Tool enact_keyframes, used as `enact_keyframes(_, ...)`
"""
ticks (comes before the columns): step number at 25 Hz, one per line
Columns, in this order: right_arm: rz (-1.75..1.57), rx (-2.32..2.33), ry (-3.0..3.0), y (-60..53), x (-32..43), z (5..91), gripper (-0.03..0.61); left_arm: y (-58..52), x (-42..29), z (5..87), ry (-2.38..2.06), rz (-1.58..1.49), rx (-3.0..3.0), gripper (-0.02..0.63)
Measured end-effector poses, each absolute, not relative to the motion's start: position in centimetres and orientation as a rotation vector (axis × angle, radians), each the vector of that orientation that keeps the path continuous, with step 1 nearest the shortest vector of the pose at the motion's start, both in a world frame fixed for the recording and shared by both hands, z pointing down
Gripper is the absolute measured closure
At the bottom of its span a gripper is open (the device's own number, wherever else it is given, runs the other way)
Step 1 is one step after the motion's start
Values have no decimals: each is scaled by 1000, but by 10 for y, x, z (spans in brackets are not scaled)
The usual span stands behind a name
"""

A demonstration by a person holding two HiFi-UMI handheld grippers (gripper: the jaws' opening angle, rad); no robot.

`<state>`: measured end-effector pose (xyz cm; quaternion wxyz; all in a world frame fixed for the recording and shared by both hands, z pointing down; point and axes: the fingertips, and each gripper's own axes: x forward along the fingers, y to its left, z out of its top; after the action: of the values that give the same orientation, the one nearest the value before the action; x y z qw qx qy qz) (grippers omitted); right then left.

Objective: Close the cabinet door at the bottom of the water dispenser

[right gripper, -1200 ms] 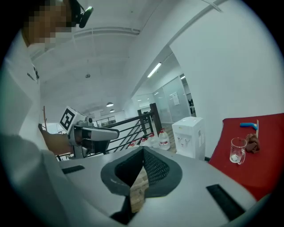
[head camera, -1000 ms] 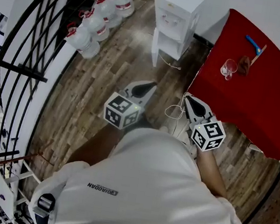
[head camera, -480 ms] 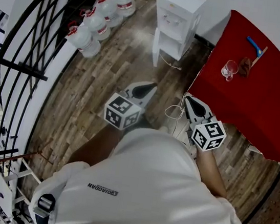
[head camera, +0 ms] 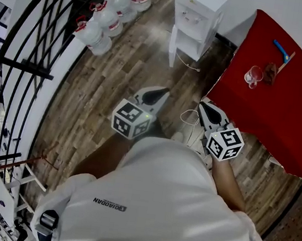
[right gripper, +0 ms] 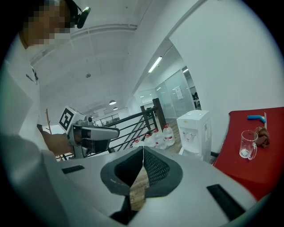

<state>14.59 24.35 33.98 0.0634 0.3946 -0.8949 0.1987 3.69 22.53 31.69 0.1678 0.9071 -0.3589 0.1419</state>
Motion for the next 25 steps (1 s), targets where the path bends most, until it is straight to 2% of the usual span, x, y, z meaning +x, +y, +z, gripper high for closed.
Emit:
enact_keyframes(12, 688, 1165, -2657, 205, 120, 362, 555, 190, 5, 340, -1029, 439, 2503, 617)
enact_keyframes(25, 733, 1258, -2542, 116, 101, 374, 555, 95, -30, 353, -962, 467, 2495, 617)
